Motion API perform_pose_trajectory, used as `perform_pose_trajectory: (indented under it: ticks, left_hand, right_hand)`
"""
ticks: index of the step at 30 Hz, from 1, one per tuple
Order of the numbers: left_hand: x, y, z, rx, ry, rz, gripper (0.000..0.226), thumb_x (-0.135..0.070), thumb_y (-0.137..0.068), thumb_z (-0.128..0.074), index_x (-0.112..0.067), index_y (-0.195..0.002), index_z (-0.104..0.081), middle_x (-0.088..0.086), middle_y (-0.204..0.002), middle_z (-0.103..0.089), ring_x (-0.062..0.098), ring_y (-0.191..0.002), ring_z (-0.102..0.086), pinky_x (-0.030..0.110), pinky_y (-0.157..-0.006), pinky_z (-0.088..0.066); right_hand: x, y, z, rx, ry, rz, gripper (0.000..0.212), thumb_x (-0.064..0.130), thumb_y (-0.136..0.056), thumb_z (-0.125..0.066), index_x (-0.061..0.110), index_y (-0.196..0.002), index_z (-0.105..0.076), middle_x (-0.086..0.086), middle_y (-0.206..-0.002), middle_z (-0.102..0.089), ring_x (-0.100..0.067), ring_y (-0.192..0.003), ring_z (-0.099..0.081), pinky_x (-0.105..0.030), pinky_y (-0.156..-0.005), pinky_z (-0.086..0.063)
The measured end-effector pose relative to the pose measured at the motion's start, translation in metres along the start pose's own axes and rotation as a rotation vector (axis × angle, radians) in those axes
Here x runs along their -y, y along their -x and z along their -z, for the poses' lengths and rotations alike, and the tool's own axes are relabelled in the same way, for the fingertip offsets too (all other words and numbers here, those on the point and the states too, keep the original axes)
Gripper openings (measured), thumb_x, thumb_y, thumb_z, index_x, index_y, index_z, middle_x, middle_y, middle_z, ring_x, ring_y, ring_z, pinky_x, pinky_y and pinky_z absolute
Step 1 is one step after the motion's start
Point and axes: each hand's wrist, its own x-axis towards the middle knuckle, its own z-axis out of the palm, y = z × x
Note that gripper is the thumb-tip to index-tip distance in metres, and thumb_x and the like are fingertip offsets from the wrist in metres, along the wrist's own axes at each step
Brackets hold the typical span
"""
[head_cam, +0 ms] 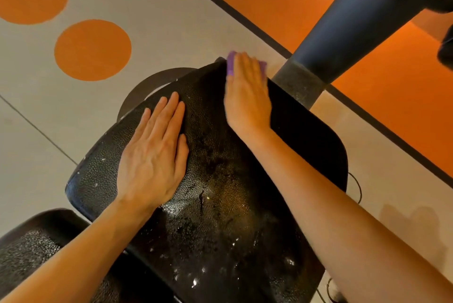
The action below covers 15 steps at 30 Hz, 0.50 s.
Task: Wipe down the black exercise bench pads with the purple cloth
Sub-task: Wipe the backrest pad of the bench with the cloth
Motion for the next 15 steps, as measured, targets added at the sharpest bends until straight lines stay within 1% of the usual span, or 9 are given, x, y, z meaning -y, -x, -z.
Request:
perform_pose_trajectory:
  ticks: [1,2,4,5,6,9,11,13,15]
  left_hand:
    - [0.0,0.0,0.0,-0.001,0.006,0.0,0.057,-0.032,-0.103,-0.027,-0.01,-0.155,-0.023,0.006,-0.163,-0.019,0.019,-0.152,-0.014,0.04,-0.125,-0.013]
    - [0.0,0.0,0.0,0.0,0.013,0.003,0.057,-0.032,-0.103,-0.027,-0.01,-0.155,-0.023,0.006,-0.163,-0.019,0.019,-0.152,-0.015,0.041,-0.125,-0.014]
    - [0.0,0.001,0.0,-0.003,0.017,0.011,0.057,-0.032,-0.103,-0.027,-0.01,-0.155,-0.023,0.007,-0.163,-0.019,0.02,-0.152,-0.015,0.042,-0.125,-0.015]
    - [0.0,0.001,0.0,-0.007,0.018,0.012,0.057,-0.032,-0.103,-0.028,-0.009,-0.155,-0.023,0.007,-0.163,-0.02,0.02,-0.152,-0.015,0.042,-0.124,-0.015]
    - [0.0,0.0,-0.001,-0.009,0.019,0.009,0.057,-0.032,-0.103,-0.028,-0.009,-0.155,-0.024,0.007,-0.163,-0.02,0.02,-0.152,-0.016,0.042,-0.124,-0.016]
    - [-0.001,0.0,-0.001,-0.009,0.021,0.011,0.056,-0.031,-0.103,-0.03,-0.009,-0.154,-0.026,0.007,-0.163,-0.022,0.021,-0.152,-0.017,0.042,-0.124,-0.017]
    - [0.0,-0.001,-0.002,-0.006,0.018,0.011,0.057,-0.032,-0.102,-0.03,-0.009,-0.154,-0.026,0.007,-0.163,-0.021,0.02,-0.152,-0.016,0.042,-0.124,-0.016]
    - [0.0,0.0,-0.002,0.003,0.015,0.011,0.057,-0.032,-0.102,-0.029,-0.009,-0.155,-0.024,0.007,-0.163,-0.02,0.02,-0.152,-0.015,0.042,-0.124,-0.015]
    - [0.0,0.0,-0.001,-0.002,0.02,0.018,0.057,-0.032,-0.102,-0.029,-0.009,-0.154,-0.025,0.007,-0.163,-0.02,0.02,-0.152,-0.015,0.042,-0.125,-0.015]
  right_hand:
    - [-0.025,0.016,0.007,-0.017,0.007,0.006,0.05,0.025,-0.097,-0.027,0.008,-0.143,-0.037,-0.009,-0.138,-0.049,-0.024,-0.128,-0.045,-0.041,-0.112,-0.033]
    - [-0.053,0.036,0.017,-0.029,0.007,-0.042,0.049,0.026,-0.098,-0.024,0.008,-0.142,-0.039,-0.01,-0.134,-0.052,-0.024,-0.123,-0.049,-0.039,-0.109,-0.036]
    - [-0.092,0.065,0.035,-0.02,0.007,-0.231,0.047,0.026,-0.101,-0.022,0.009,-0.141,-0.041,-0.011,-0.132,-0.054,-0.024,-0.122,-0.051,-0.037,-0.107,-0.035]
    - [-0.098,0.066,0.034,-0.028,0.028,-0.288,0.045,0.025,-0.101,-0.025,0.009,-0.139,-0.044,-0.011,-0.131,-0.055,-0.025,-0.121,-0.051,-0.038,-0.108,-0.034]
    - [-0.089,0.057,0.029,-0.045,0.024,-0.304,0.041,0.022,-0.101,-0.029,0.008,-0.135,-0.047,-0.011,-0.128,-0.057,-0.026,-0.12,-0.052,-0.04,-0.109,-0.034]
    - [-0.029,0.0,0.002,-0.04,-0.005,-0.2,0.029,0.019,-0.099,-0.04,0.011,-0.123,-0.053,-0.006,-0.116,-0.061,-0.025,-0.114,-0.054,-0.045,-0.11,-0.032]
    - [-0.015,-0.021,-0.002,-0.026,-0.026,-0.124,0.027,0.021,-0.099,-0.039,0.013,-0.121,-0.053,-0.003,-0.116,-0.062,-0.023,-0.113,-0.056,-0.044,-0.109,-0.033]
    - [-0.044,-0.001,0.012,0.027,-0.028,-0.094,0.033,0.024,-0.101,-0.034,0.012,-0.127,-0.051,-0.005,-0.117,-0.063,-0.023,-0.111,-0.058,-0.045,-0.107,-0.036]
    - [-0.092,0.048,0.041,0.045,-0.012,-0.186,0.041,0.027,-0.103,-0.026,0.01,-0.131,-0.05,-0.01,-0.119,-0.063,-0.025,-0.112,-0.057,-0.044,-0.105,-0.04]
